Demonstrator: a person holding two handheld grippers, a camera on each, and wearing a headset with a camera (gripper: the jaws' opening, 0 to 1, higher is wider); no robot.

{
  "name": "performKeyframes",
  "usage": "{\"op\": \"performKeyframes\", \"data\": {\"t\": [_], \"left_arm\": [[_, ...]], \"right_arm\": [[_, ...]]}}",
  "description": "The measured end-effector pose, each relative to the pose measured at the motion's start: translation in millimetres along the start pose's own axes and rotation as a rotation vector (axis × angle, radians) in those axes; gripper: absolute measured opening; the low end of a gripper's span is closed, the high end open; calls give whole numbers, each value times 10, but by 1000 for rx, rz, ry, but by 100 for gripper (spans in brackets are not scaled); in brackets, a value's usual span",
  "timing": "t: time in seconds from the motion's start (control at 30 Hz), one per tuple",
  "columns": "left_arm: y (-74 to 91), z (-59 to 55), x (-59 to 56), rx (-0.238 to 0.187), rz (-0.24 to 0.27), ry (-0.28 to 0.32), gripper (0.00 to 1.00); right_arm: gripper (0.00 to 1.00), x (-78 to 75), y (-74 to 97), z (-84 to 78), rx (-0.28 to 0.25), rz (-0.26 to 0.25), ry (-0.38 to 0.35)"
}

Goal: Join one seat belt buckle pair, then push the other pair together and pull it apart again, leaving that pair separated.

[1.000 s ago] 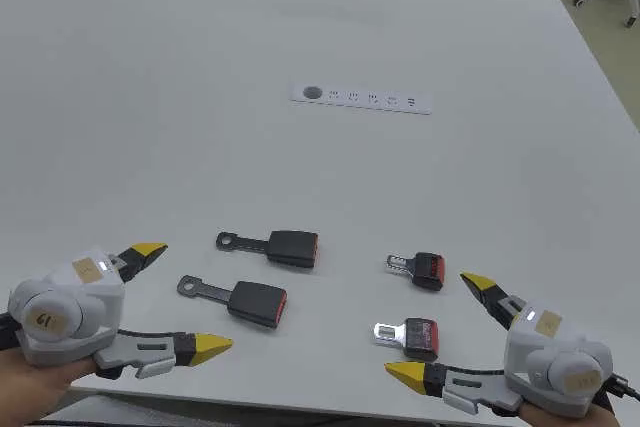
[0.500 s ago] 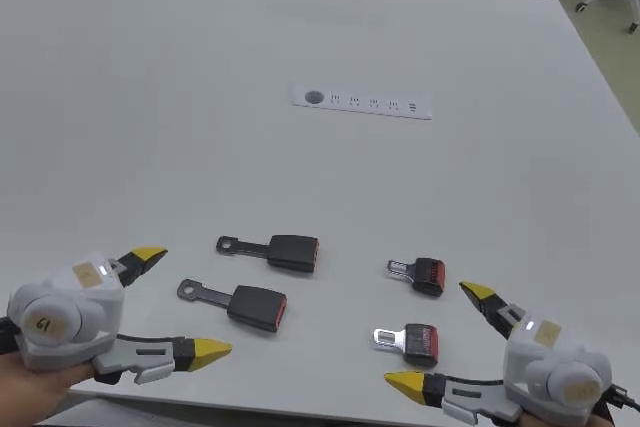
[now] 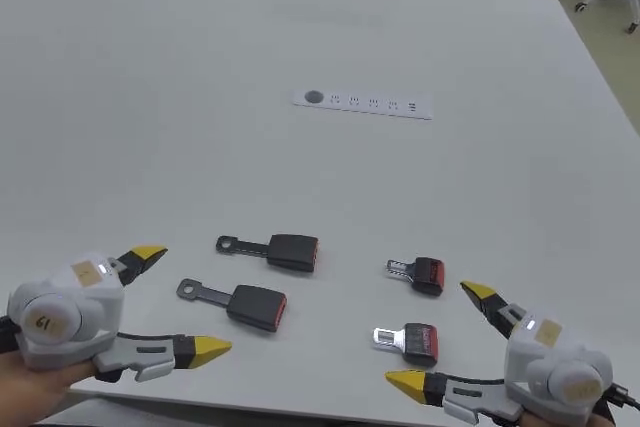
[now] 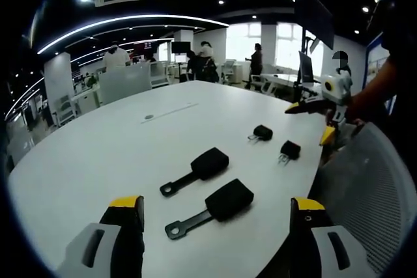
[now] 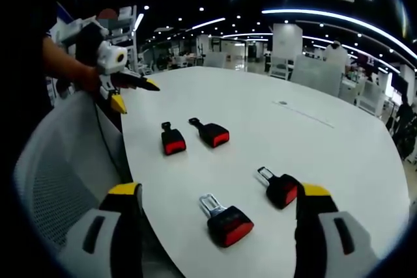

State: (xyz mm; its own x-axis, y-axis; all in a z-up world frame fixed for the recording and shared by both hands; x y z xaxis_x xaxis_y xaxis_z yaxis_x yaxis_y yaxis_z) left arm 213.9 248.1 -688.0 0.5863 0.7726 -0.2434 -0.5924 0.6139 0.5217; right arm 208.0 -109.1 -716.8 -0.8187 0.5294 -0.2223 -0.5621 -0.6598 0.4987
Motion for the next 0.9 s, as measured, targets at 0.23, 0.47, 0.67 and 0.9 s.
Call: {"op": "performKeyframes", "data": {"t": [0.23, 0.47, 0.67, 0.9], "left_arm": [[6, -5, -7, 1, 2, 3, 96], [11, -4, -4, 0, 3, 3, 96], [11, 12, 8, -7, 4, 11, 95], [0, 12, 1, -3, 1, 10, 95]], "right_arm": [[100, 4, -6, -5, -1, 5, -4], [100, 11, -12, -10, 1, 8, -4], [100, 7, -21, -4, -7, 10, -16], [100, 10, -25, -11, -4, 18, -20]]}}
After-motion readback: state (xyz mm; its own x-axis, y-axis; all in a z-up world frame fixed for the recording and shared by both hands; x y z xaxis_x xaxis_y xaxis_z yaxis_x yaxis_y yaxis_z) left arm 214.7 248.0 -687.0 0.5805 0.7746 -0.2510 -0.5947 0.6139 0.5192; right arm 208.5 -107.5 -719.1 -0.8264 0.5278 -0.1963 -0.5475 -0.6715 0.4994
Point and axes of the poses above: the centre of the closed fingertips' face, and the gripper's own axes: y roughly backward along the fingers, x roughly to its left, z roughly out of its top, the point moved 8 cm from there along y, roughly backward along the fingers, and after that the axes turned 15 degrees about y, right-handed, at the moved point
